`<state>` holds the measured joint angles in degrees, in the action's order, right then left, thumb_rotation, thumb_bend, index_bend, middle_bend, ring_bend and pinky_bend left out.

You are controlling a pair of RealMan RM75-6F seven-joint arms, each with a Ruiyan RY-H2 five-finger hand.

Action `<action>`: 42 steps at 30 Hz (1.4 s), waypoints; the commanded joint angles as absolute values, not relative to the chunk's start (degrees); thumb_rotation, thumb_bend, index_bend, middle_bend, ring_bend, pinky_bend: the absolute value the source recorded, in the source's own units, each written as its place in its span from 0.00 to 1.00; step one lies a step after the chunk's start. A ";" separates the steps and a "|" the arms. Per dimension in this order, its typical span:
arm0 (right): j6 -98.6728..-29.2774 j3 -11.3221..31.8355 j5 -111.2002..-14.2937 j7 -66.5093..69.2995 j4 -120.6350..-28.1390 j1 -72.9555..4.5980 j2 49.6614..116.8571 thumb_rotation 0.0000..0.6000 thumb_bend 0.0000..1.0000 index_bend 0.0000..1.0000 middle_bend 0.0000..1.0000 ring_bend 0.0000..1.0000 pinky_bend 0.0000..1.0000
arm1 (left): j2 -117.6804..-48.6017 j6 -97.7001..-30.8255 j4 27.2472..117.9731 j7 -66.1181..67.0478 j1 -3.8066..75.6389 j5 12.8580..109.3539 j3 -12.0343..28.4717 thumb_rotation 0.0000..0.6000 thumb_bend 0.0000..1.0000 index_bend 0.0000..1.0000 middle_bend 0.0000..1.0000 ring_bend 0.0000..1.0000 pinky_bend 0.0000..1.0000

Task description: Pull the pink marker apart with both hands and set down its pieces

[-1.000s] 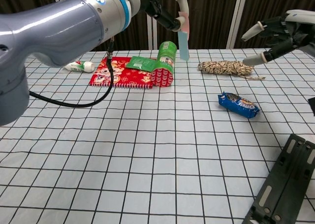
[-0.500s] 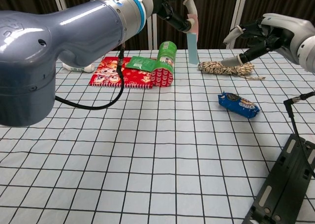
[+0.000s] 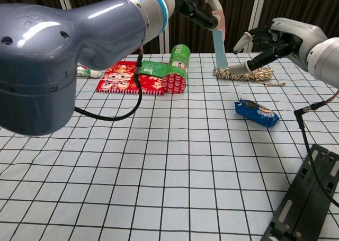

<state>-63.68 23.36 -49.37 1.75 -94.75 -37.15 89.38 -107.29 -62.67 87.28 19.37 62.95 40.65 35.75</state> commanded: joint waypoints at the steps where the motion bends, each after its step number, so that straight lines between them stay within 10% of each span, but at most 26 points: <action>1: -63.86 23.73 -48.93 1.32 -94.83 -37.31 89.49 1.00 0.05 0.54 0.09 0.00 0.00 | -107.91 -63.30 86.68 18.75 63.56 40.85 35.60 1.00 0.57 0.87 0.00 0.00 0.00; 42: -63.17 24.47 -47.43 0.70 -96.94 -37.16 88.22 1.00 0.20 0.62 0.10 0.00 0.00 | -109.59 -64.92 85.52 14.44 65.62 40.61 34.84 1.00 0.57 0.88 0.00 0.00 0.00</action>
<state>-63.17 24.47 -47.44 0.70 -96.93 -37.16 88.23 -109.57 -64.91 85.54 14.42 65.60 40.60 34.85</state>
